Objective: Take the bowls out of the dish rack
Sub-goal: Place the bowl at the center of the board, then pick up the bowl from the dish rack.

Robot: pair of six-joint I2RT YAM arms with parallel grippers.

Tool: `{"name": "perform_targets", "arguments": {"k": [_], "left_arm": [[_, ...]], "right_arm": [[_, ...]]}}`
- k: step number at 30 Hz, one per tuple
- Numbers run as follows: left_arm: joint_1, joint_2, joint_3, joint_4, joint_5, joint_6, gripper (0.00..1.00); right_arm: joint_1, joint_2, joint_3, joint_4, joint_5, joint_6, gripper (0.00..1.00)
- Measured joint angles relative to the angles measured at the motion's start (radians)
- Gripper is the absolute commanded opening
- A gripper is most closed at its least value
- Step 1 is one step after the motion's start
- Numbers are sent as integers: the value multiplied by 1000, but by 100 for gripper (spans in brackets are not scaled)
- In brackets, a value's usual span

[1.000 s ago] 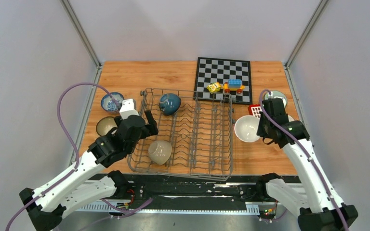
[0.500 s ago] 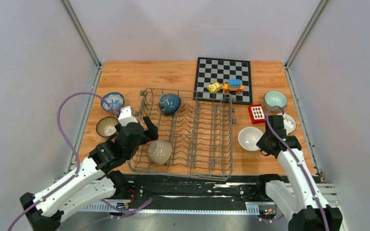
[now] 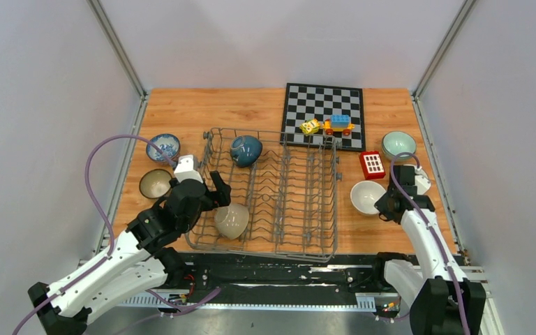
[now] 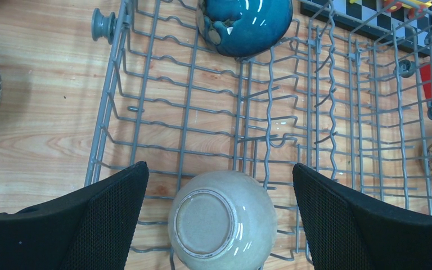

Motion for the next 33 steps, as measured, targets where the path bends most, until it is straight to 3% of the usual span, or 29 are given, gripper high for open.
{"name": "perform_targets", "arguments": {"k": [6,13,25,33], "left_arm": [[0,-1,0,1,5,5,100],[0,-1,-13,3,24,2,100],[0,40,-8,-4,67,37,100],[0,42,11,-14,91,67,100]], "right_arm": [[-13,4,-5,34,-20,-3,39],[-13,-32,-3,45,-54,-17,67],[35,-170,243,-101,-147,-101,71],[396,-205,367,44,-315,-256,77]]}}
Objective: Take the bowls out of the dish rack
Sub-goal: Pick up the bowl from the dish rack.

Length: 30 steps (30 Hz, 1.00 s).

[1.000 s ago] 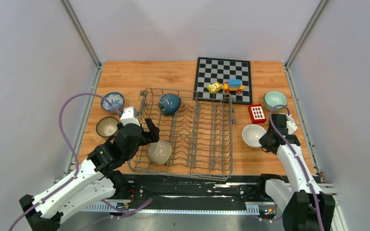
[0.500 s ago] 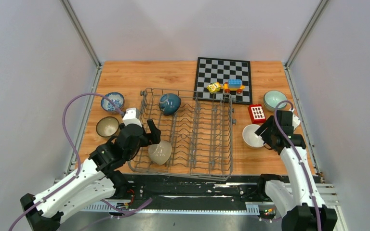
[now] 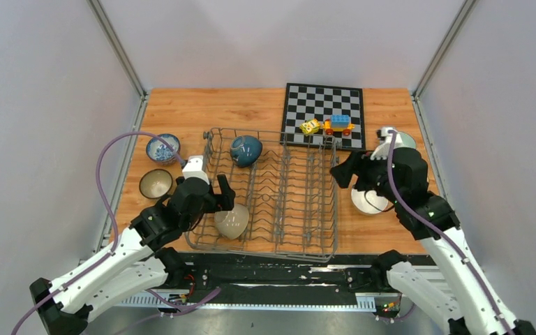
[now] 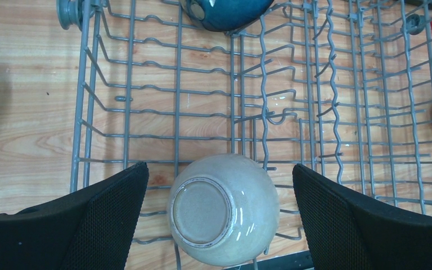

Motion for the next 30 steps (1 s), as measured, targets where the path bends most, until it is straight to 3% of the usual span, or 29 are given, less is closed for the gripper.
{"name": "perform_targets", "arguments": {"k": [7,10,18,30], "left_arm": [[0,-24,0,-16,19,8,100],[0,-42,0,-37,19,7,100],[0,-95,0,-109,12,-25,99],[0,-111,-34,-144,20,-100,76]], "right_arm": [[459,146,109,153,16,-169,85],[570,245,111,230,63,-186,86],[584,352,-185,682,53,0,85],[586,636,-257,1012,-135,437,86]]}}
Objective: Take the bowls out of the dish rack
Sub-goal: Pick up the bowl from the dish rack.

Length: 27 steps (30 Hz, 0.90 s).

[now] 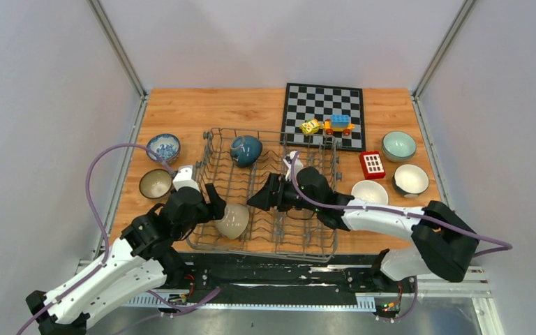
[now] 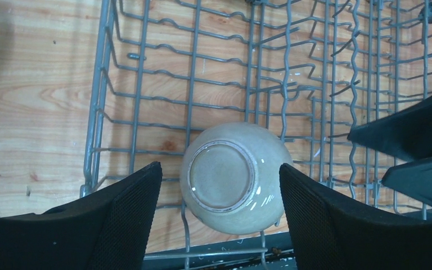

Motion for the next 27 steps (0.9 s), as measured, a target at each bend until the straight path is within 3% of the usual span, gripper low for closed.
{"name": "perform_targets", "arguments": {"k": [15,27], "left_arm": [[0,-108,-141,-29,-68,-171,53],[0,-150,-223,-2,-74,-227,47]], "right_arm": [[101,140,-29,100,-18,284,83],[122,204,-27,116,16,340,80]]}}
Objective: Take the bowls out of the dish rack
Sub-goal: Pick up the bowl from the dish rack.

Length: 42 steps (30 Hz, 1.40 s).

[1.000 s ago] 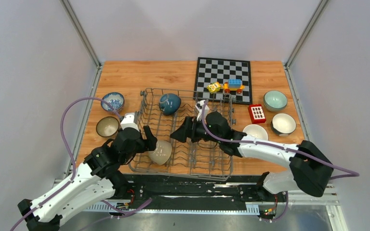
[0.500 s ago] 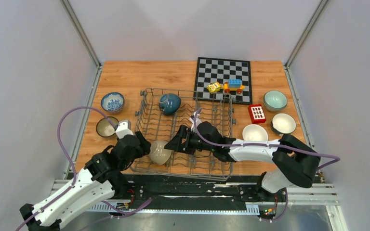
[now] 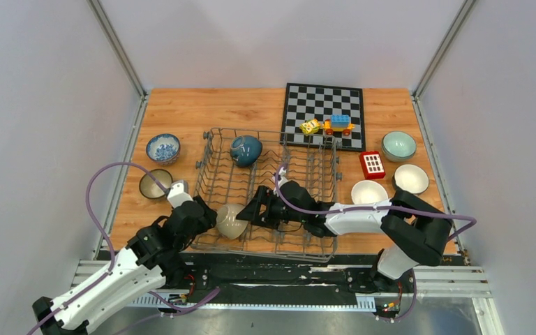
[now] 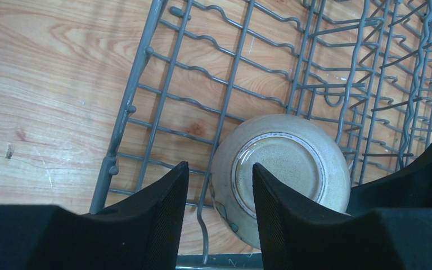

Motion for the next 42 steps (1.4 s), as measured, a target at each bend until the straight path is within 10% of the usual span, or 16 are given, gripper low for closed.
{"name": "perform_targets", "arguments": {"k": [42], "left_arm": [[4,38,-45,125,-20,6,40]], "right_arm": [[0,132,60,160,-46,-6,43]]}}
